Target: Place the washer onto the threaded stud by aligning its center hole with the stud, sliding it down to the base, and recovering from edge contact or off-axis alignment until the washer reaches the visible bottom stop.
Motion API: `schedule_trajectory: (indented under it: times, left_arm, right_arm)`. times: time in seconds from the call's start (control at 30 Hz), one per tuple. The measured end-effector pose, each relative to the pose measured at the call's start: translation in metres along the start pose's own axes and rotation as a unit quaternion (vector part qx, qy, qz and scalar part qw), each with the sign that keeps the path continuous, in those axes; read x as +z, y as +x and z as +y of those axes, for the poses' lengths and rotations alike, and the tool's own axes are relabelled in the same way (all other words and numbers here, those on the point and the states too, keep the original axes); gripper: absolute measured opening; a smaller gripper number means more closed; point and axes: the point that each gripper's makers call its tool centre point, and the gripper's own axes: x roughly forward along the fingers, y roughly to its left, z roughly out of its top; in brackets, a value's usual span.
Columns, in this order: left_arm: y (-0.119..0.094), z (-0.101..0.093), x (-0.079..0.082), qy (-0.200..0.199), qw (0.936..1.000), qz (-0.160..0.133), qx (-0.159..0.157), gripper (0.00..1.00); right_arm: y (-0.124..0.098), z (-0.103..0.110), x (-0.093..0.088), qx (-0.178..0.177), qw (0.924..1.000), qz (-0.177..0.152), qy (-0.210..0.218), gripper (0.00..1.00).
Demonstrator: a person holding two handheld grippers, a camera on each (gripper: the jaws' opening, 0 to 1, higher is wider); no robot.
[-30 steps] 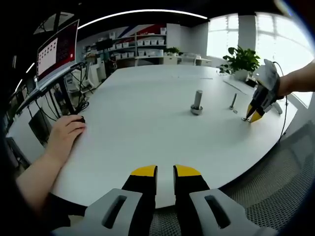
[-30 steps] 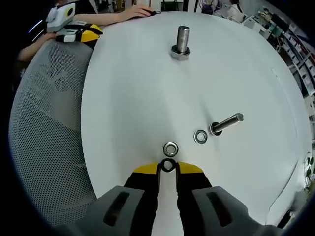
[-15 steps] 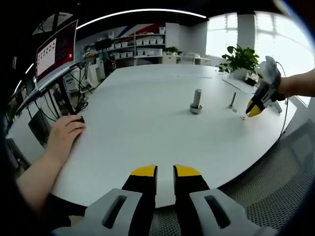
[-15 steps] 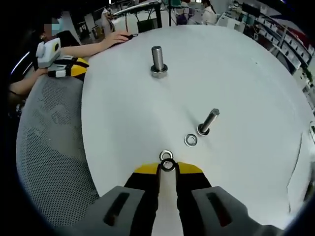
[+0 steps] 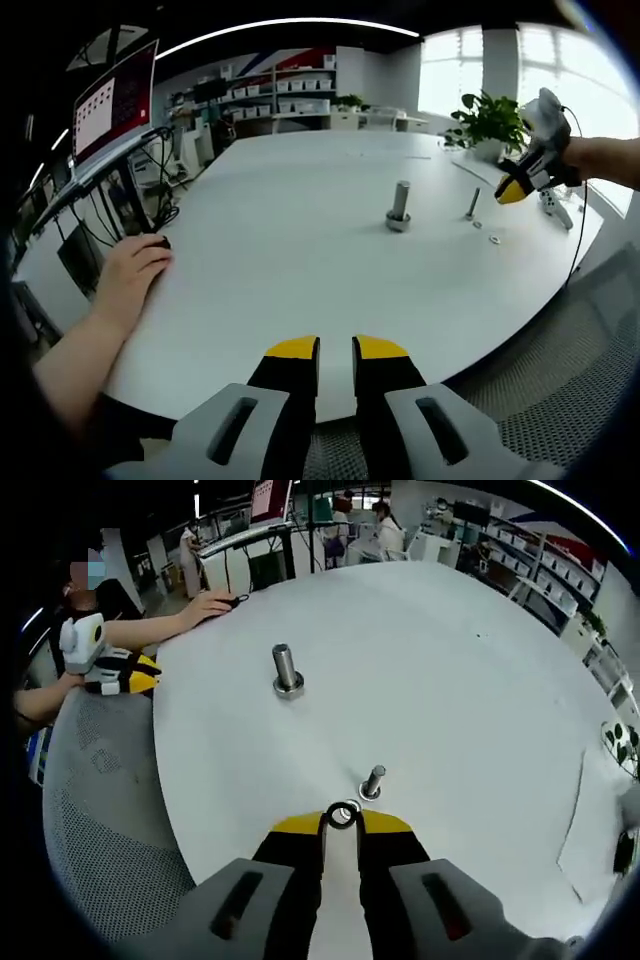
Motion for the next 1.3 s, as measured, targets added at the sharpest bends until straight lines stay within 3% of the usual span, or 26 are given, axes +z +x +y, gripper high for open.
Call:
schedule_trajectory:
  times: [0.43,0.53,1.3]
  left_arm:
    - [0.0,0.001,0.0,-0.001,1.0,0.0,0.002,0.11]
    - [0.0,0.001,0.0,-0.001,1.0,0.0,0.002,0.11]
    - [0.0,0.001,0.0,-0.002,1.0,-0.002,0.002,0.11]
  right_arm:
    - [-0.002,-0.007,0.016,-0.009,0.9994,-0.013,-0.03,0.14]
    - [-0.002,-0.013,0.017,-0.026,0.9986,-0.009,-0.045,0.14]
    - [0.014,-0.023,0.021,-0.032,0.9954,0.015,-0.089,0.14]
